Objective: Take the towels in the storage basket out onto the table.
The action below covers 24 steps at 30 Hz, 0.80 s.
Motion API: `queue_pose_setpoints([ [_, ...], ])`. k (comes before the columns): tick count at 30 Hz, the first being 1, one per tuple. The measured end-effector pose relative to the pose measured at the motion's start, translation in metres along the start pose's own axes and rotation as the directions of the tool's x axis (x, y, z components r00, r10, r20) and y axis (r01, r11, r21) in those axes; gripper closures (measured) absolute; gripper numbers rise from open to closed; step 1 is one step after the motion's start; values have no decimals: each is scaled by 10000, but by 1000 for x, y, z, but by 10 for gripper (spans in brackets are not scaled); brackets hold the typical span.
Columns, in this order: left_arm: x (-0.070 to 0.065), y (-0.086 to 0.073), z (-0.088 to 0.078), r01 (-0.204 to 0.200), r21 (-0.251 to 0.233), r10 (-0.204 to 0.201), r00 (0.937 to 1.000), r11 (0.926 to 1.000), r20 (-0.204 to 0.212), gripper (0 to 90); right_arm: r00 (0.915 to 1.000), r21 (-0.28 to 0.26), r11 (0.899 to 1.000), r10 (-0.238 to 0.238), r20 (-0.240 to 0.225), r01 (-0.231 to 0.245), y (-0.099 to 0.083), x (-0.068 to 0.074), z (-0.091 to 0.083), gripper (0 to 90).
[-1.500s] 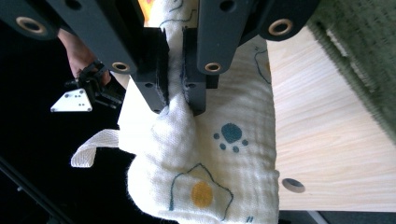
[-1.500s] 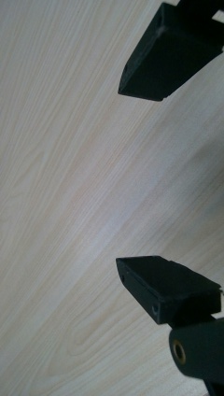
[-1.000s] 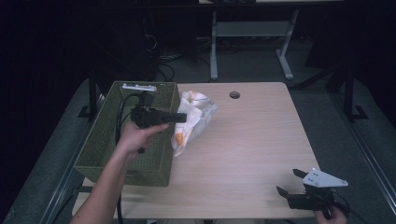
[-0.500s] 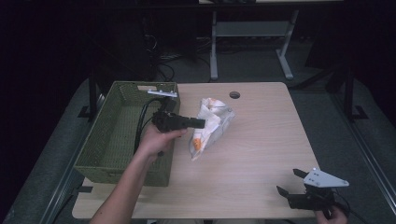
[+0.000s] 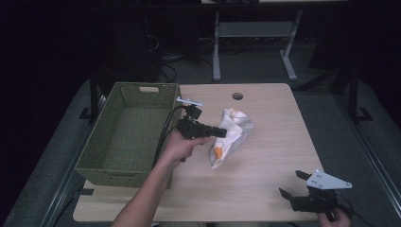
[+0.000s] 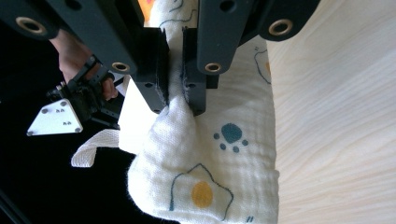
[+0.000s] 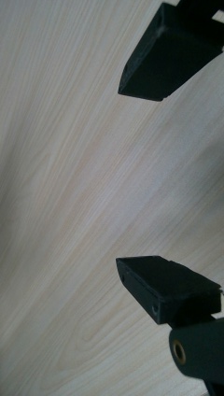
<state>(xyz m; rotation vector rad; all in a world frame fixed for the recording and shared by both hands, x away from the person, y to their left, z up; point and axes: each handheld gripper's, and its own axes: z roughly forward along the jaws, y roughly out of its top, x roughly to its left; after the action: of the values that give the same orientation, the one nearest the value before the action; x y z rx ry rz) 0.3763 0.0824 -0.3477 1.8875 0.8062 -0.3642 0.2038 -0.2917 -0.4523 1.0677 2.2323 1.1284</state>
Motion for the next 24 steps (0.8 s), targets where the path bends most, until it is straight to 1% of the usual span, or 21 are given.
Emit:
queue_pose_setpoints([
  [3,2,-1,8,141,16,-141,9998,9999,130,829,10000,-3,10000,-18,14,18,0,0,0,139],
  [6,3,-2,15,174,72,-175,9997,9998,172,829,10000,-20,10000,-15,38,15,0,-1,0,138],
  [7,4,-2,18,218,86,-220,9996,9997,172,829,9999,-75,9999,-83,56,84,0,-1,0,139],
  [14,13,-4,39,537,13,-536,9985,9986,-126,829,10000,-99,10000,-1,69,2,0,-2,-1,139],
  [15,15,-4,42,582,10,-581,9980,9983,-246,829,10000,-102,9999,-5,71,6,0,-2,-1,138],
  [17,18,-4,50,762,-16,-762,9966,9971,-326,829,10000,-109,9999,3,63,-2,0,-2,-1,139],
  [19,21,-5,57,718,53,-715,9961,9974,-522,829,10000,-109,9999,-7,65,8,0,-2,-1,139],
  [21,25,-6,65,871,-10,-871,9948,9962,-523,829,10000,-113,9999,-4,67,5,0,-2,-1,139],
  [23,28,-8,70,1017,-23,-1016,9926,9948,-658,827,10000,-96,9999,-33,71,34,0,-2,-1,139],
  [24,30,-9,72,1019,-16,-1018,9923,9948,-702,827,10000,-95,10000,-30,64,31,0,-2,-1,139],
])
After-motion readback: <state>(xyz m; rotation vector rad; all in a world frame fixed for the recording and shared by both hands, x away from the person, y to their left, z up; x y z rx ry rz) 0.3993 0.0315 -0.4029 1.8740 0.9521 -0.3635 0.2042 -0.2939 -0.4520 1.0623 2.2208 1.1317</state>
